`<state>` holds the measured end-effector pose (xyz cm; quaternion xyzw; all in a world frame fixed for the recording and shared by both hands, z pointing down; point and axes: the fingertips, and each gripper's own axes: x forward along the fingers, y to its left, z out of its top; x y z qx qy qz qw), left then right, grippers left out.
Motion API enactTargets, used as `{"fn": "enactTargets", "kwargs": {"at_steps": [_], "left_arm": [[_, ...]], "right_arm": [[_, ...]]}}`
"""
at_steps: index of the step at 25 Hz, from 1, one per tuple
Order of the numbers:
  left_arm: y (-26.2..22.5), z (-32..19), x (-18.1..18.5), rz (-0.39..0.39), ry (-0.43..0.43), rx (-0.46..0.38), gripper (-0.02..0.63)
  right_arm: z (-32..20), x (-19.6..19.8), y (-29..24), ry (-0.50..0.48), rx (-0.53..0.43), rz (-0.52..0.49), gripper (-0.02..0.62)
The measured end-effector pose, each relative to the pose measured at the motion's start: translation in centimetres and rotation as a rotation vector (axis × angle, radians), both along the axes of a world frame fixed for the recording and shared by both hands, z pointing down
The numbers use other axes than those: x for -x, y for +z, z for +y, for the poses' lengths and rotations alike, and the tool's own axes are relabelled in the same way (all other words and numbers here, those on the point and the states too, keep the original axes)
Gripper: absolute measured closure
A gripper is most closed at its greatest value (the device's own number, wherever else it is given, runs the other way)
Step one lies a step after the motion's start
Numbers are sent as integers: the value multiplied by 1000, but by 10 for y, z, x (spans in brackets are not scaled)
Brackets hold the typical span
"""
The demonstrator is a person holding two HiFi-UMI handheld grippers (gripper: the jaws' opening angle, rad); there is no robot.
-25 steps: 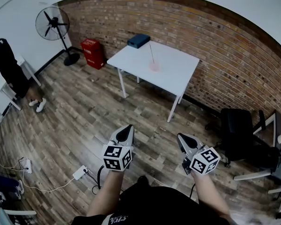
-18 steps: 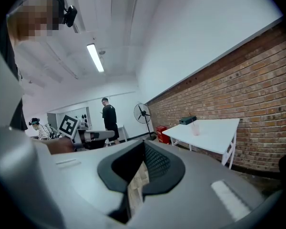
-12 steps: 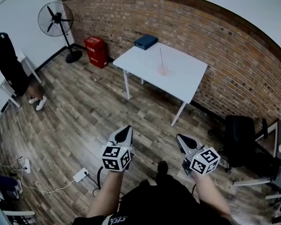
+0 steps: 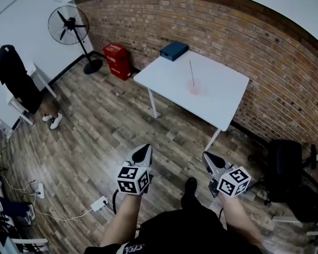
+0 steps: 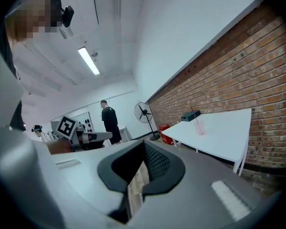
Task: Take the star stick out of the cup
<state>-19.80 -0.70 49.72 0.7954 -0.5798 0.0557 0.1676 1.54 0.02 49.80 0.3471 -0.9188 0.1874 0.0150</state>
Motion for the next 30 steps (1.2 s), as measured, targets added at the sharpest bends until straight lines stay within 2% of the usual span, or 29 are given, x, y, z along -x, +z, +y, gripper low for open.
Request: {"fn": "enactTargets", "kwargs": {"at_steps": [10,15,24,30], "left_arm": [[-23,-150,-58,-42,49,-4,600],[-32,-201,-92,-60,82,-19,600],[-15,-255,-103,-34,86,19,600],[3,-315,-94,1,108,32,600]], "right_arm": [[-146,-40,-7,-6,-1,-45,595],[-196,-60,-5,-17,4,-44,595],[-241,-63,13,-40,51,-11,595],[-289,-54,25,-20,71,23,595]]}}
